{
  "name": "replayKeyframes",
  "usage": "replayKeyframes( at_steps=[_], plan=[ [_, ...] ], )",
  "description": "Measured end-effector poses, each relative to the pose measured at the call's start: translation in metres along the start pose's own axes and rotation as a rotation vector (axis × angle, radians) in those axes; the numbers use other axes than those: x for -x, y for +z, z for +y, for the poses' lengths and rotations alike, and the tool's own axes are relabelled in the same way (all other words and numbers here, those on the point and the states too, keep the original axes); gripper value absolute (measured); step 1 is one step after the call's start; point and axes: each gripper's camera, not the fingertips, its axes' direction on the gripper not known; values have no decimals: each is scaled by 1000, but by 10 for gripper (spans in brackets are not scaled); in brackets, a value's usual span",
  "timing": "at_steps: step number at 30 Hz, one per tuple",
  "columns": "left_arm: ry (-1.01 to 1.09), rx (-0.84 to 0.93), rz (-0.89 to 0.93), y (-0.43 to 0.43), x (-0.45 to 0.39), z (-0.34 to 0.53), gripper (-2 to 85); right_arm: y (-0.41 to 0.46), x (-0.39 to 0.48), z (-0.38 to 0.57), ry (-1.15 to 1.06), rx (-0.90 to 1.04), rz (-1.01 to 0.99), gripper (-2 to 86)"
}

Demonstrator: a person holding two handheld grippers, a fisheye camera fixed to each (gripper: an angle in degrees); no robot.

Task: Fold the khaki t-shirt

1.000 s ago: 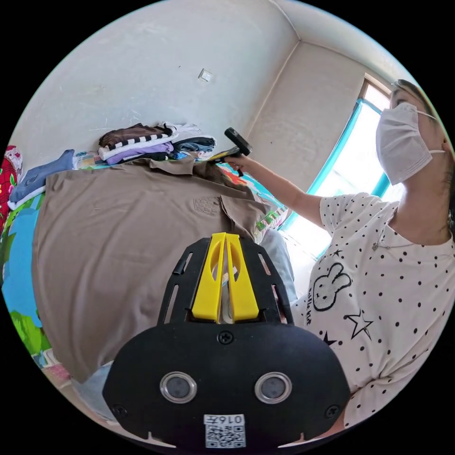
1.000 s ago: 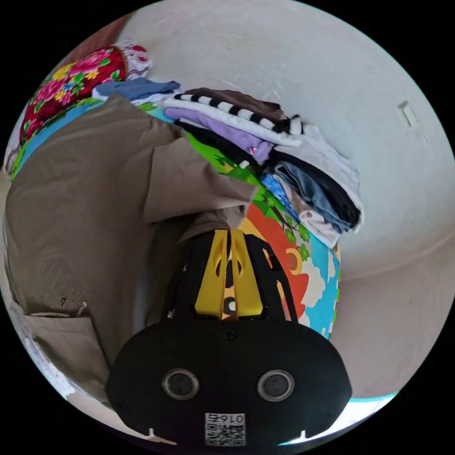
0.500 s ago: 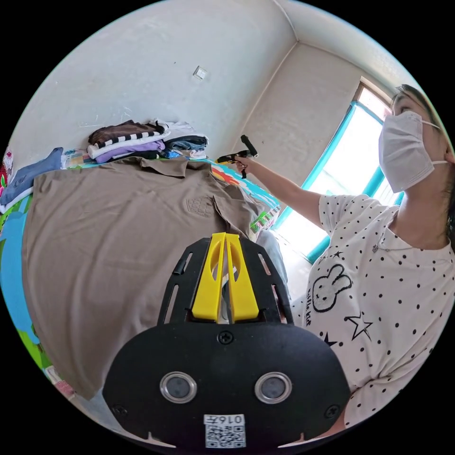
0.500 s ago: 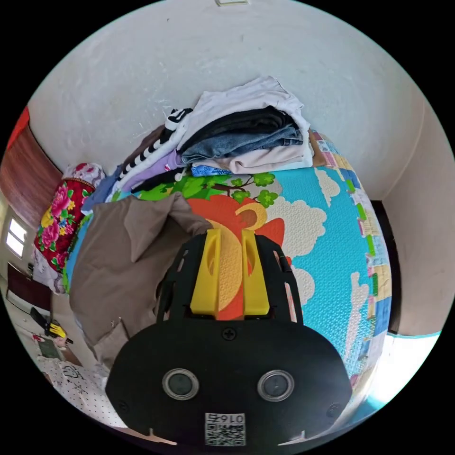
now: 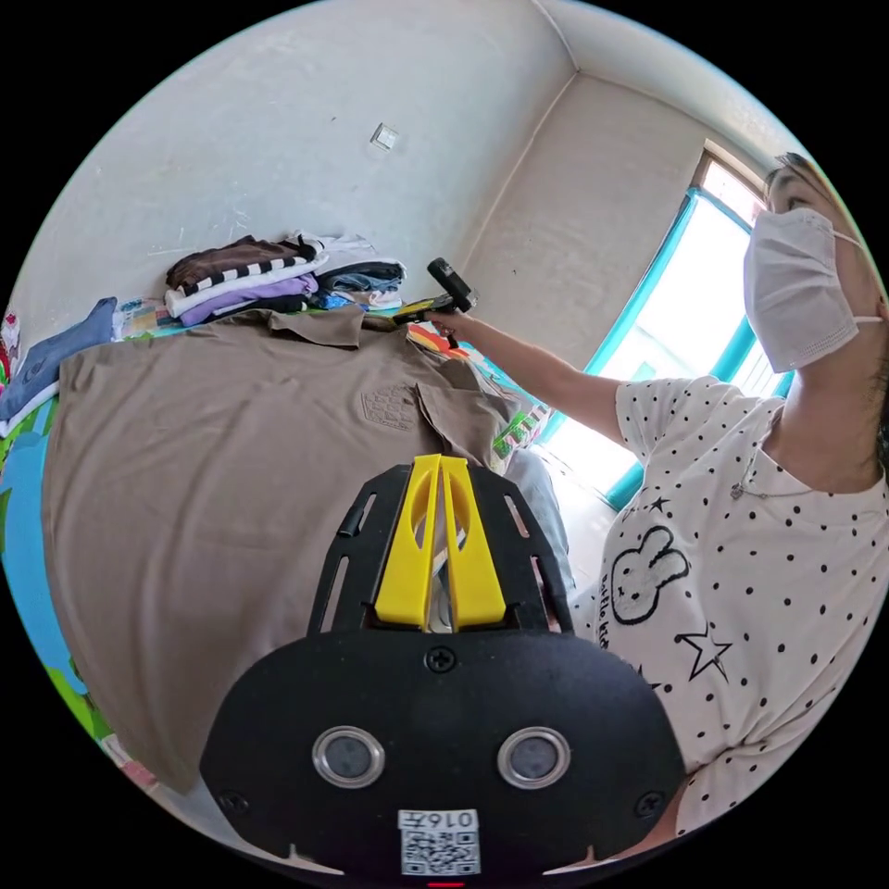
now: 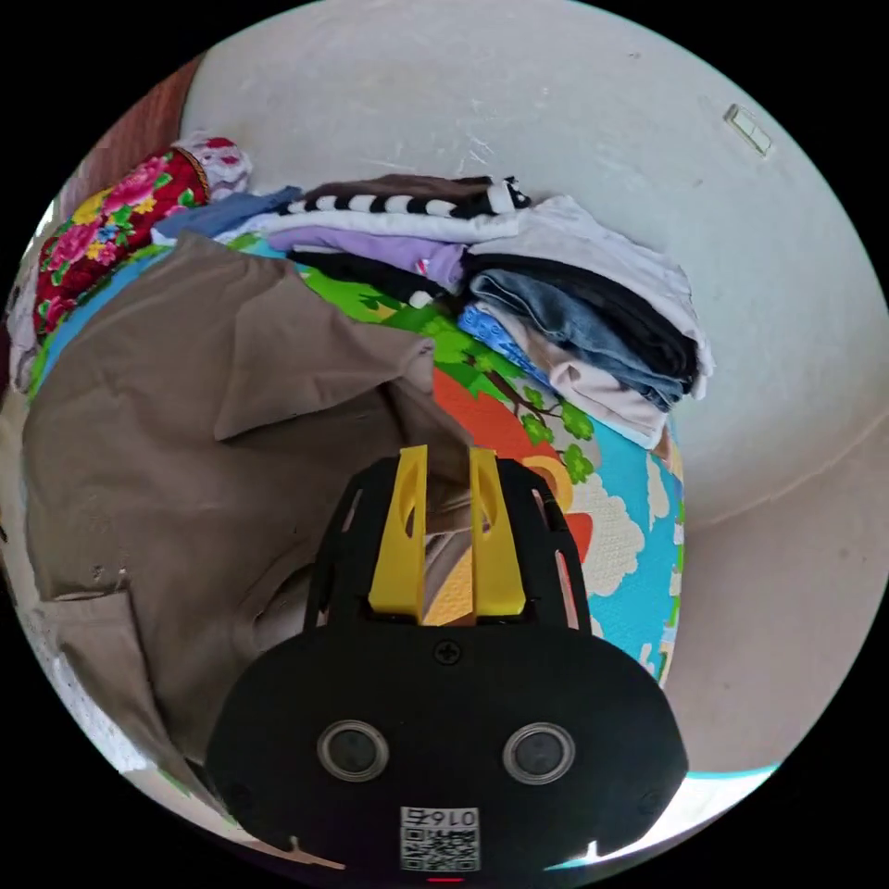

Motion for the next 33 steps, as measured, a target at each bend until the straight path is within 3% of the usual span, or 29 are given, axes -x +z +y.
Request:
replayKeyframes(
  at_steps=[4,8,11,14,22,25,30,33],
  plan=[
    [7,14,-19,5,13,-30,-9,10,-48,-3,156,42,-129,80],
    [111,23,-126,16,37,-107,-6,-26,-96,-1,384,-87,-288,49],
    [162,53,-214,48,72,-186,5,-48,-98,3,341,-258,-566,57],
    [152,92,-228,97,124,-261,50,-33,-84,-9,261,-184,-716,71],
    [43,303,-302,202,235,-362,87,35,-63,-27,161,52,-816,120],
    [17,364,-277,222,257,-385,81,43,-67,-36,160,28,-868,119],
    [69,304,-255,226,276,-428,-2,53,-75,-48,186,55,-796,35],
    [29,224,-201,216,295,-459,-8,41,-92,-49,243,-48,-779,7]
  ],
)
